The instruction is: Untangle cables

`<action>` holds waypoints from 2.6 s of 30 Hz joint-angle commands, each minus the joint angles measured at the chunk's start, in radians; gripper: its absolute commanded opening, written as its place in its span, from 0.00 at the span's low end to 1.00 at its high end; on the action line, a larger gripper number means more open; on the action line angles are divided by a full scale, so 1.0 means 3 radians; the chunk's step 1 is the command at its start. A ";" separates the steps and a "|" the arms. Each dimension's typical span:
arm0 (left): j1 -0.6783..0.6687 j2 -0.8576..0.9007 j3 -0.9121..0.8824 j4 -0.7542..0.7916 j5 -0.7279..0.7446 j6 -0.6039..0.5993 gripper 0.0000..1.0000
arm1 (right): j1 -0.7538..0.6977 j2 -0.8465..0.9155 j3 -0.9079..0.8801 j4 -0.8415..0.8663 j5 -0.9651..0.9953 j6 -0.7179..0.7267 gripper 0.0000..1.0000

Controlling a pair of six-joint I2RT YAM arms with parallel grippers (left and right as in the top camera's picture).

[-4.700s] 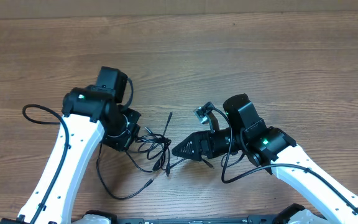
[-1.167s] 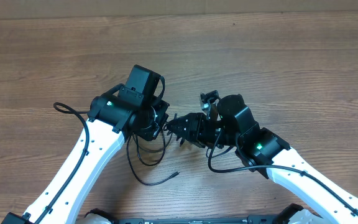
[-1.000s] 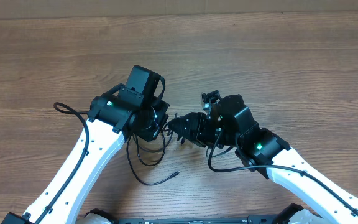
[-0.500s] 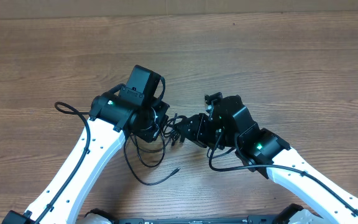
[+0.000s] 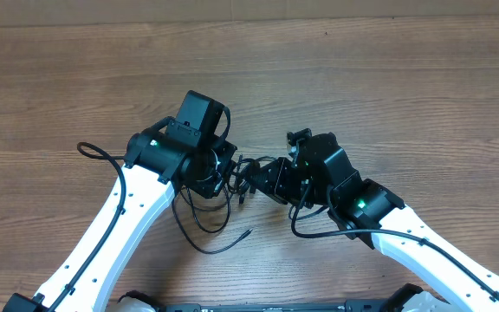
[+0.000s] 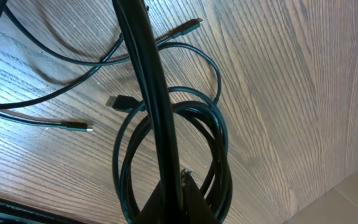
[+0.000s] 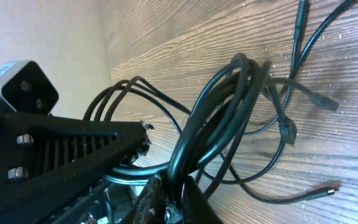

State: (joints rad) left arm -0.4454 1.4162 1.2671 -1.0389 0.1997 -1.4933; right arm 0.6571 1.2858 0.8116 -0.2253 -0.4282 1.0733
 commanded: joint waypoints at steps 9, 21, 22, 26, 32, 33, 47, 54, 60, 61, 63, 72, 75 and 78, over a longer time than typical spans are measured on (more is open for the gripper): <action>-0.0017 -0.0011 0.0065 0.0004 0.0116 0.0015 0.04 | 0.0013 0.0005 0.0042 -0.0071 0.0153 -0.0103 0.04; 0.0303 -0.0011 0.0065 0.0004 0.0186 0.0018 0.04 | 0.0014 0.0005 0.0042 -0.0504 0.0079 -0.0730 0.04; 0.0351 -0.0011 0.0065 0.0005 0.0188 0.0045 0.04 | 0.0013 0.0005 0.0042 -0.0615 0.0080 -0.0848 0.04; 0.0439 -0.0011 0.0065 0.0001 0.0223 0.0080 0.04 | 0.0013 0.0005 0.0042 -0.0830 0.0106 -0.1021 0.04; 0.0567 -0.0011 0.0065 0.0000 0.0384 0.0209 0.04 | 0.0013 0.0005 0.0042 -0.1008 0.0192 -0.1076 0.04; 0.0567 -0.0011 0.0065 0.0001 0.0384 0.0247 0.04 | 0.0013 0.0005 0.0042 -0.0997 0.0192 -0.1072 0.04; 0.0562 -0.0011 0.0065 0.0013 0.0796 0.0432 0.04 | 0.0014 0.0005 0.0042 0.0015 -0.0270 -0.0774 0.48; 0.0446 -0.0011 0.0065 0.0036 0.0795 0.0440 0.04 | 0.0014 0.0005 0.0042 0.0230 -0.0291 -0.0671 0.48; 0.0371 -0.0011 0.0065 0.0092 0.0823 0.0416 0.04 | 0.0014 0.0005 0.0042 0.0243 -0.0145 -0.0673 0.44; 0.0360 -0.0011 0.0065 0.0095 0.0823 0.0416 0.04 | 0.0014 0.0005 0.0042 0.0233 -0.0100 -0.0673 0.41; 0.0338 -0.0011 0.0065 0.0100 0.0823 0.0416 0.04 | 0.0013 0.0005 0.0042 0.0205 -0.0028 -0.0671 0.38; 0.0323 -0.0011 0.0065 0.0100 0.0985 0.0430 0.04 | 0.0014 0.0005 0.0042 0.0163 0.0420 -0.0655 0.34; 0.0275 -0.0011 0.0065 0.0099 0.0996 0.0445 0.04 | 0.0013 0.0005 0.0042 0.0161 0.0558 -0.0609 0.28; 0.0230 -0.0011 0.0065 0.0104 0.0994 0.0441 0.04 | 0.0014 0.0005 0.0042 0.0158 0.0618 -0.0612 0.19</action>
State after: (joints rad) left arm -0.3473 1.4162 1.2671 -0.9924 0.4313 -1.3804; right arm 0.6704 1.2858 0.8135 -0.1829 -0.3668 0.8799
